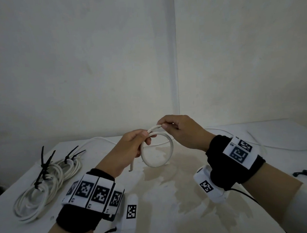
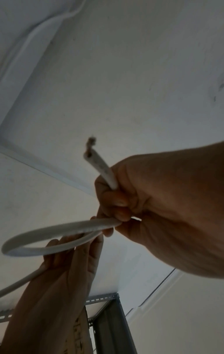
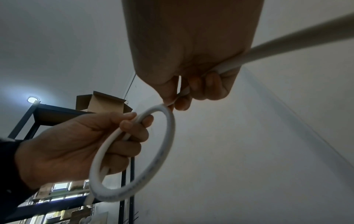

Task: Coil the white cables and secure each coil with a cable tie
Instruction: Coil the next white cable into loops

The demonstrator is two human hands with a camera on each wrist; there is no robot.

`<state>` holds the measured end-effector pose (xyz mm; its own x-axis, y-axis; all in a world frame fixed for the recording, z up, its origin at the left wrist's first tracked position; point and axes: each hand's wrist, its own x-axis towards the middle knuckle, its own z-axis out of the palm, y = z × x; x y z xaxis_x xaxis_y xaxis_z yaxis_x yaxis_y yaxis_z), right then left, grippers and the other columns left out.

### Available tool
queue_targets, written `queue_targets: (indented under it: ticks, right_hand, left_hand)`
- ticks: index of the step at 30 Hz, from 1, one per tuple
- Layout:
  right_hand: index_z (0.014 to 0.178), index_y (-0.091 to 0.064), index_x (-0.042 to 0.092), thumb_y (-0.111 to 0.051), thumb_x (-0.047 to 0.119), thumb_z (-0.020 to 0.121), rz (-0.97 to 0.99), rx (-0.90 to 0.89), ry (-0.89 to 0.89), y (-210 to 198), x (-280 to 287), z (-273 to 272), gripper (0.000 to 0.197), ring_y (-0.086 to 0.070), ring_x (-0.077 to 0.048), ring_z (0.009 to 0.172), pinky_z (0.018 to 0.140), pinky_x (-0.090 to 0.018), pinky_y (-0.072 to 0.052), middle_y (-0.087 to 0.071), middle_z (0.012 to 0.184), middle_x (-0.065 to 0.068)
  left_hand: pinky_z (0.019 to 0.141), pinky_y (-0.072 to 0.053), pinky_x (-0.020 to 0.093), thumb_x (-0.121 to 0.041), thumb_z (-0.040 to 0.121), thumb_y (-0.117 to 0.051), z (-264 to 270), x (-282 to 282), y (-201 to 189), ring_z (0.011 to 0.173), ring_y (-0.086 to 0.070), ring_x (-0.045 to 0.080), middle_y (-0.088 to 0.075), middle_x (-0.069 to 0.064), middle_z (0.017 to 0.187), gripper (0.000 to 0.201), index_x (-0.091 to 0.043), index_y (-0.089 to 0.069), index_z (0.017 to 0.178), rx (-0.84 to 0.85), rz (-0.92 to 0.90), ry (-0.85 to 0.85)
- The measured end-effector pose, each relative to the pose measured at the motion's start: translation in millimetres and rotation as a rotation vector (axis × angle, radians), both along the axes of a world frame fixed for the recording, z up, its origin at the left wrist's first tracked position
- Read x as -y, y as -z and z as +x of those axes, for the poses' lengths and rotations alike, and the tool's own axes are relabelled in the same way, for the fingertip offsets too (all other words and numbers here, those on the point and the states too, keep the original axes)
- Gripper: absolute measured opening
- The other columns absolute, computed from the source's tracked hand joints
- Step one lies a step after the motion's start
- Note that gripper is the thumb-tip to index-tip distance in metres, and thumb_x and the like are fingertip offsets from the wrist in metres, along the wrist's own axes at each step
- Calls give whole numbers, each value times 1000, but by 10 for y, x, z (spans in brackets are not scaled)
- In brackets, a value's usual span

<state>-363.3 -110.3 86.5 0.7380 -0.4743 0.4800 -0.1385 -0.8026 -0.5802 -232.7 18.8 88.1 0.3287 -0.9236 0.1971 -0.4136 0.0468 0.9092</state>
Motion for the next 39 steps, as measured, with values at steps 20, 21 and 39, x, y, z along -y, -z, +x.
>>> queue_targets:
  ticks: [20,21,39]
  right_hand:
    - [80,-55,17,-51,19,93,111,27,-55,17,-112,80,14,-42,-5,51,51,-15,-33,-58,60,8]
    - [79,-55,17,-51,20,93,145,20,-68,15,-116,82,15,-42,-8,53,53,-18,-34,-59,61,7]
    - [70,-56,19,-47,16,95,247,35,-53,-15,-114,62,26,-39,-3,40,44,-11,-31,-57,55,8]
  left_hand:
    - [58,-35,20,-21,95,-46,97,86,90,58,-42,8,-55,-5,74,19,-17,-63,88,252,-59,-156]
    - [57,-34,20,-21,95,-46,97,88,89,59,-43,6,-55,-7,73,19,-18,-62,87,274,-63,-167]
    - [56,-34,5,-22,92,-52,77,152,100,61,-44,3,-51,-9,69,21,-6,-65,88,446,-197,-305]
